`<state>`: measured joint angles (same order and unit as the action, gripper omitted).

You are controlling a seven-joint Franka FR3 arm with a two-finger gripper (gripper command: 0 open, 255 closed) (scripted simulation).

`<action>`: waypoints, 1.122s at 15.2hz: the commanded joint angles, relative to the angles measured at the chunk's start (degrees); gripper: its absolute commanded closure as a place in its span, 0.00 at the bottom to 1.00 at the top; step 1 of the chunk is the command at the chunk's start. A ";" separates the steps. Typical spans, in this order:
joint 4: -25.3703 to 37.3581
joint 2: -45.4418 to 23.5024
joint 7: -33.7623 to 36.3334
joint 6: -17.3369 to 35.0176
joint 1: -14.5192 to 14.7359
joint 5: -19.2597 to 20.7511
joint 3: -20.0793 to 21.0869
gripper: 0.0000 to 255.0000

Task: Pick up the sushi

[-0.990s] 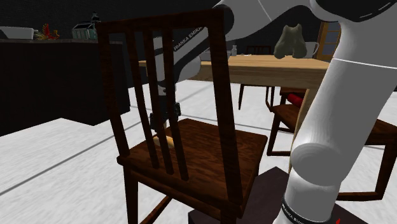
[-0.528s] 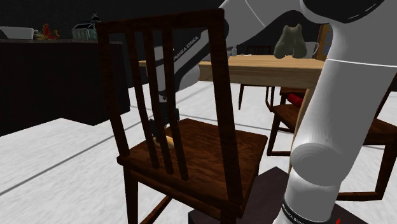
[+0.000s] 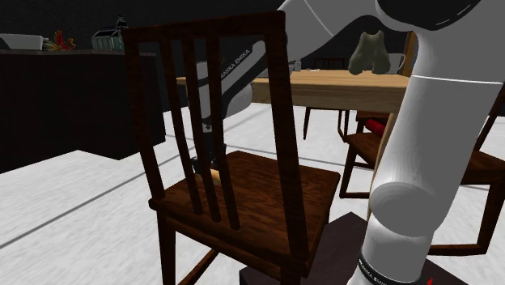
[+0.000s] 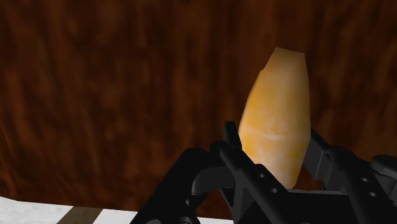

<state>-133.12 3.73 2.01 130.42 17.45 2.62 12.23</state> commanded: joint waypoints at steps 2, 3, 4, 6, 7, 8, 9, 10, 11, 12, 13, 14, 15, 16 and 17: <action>0.28 -0.59 -0.14 -0.06 0.46 -0.17 0.64 1.00; 0.45 -1.03 -0.16 0.20 0.39 -0.03 0.58 1.00; -1.97 0.15 0.12 1.48 0.69 -0.31 0.72 1.00; -1.31 1.10 -0.16 -0.10 0.80 -0.63 0.59 1.00; -0.95 1.55 -0.30 -0.89 0.86 -0.77 0.51 1.00; -0.59 1.99 -0.42 -1.69 0.92 -0.91 0.44 1.00; -0.21 2.42 -0.54 -2.48 0.97 -1.04 0.38 1.00; 0.17 2.83 -0.66 -3.27 1.01 -1.16 0.32 1.00; 0.57 3.23 -0.76 -4.06 1.08 -1.27 0.23 1.00; 0.99 3.62 -0.87 -4.85 1.13 -1.37 0.17 1.00; 1.41 3.99 -0.97 -5.64 1.18 -1.47 0.10 1.00; 1.85 4.35 -1.06 -6.43 1.22 -1.56 0.03 1.00; 2.30 4.70 -1.16 -7.22 1.25 -1.65 -0.02 1.00; 2.76 5.03 -1.24 -8.00 1.28 -1.73 -0.07 1.00; 3.23 5.35 -1.33 -8.79 1.30 -1.81 -0.12 1.00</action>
<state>-130.50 8.57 0.56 122.49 18.43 1.01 11.80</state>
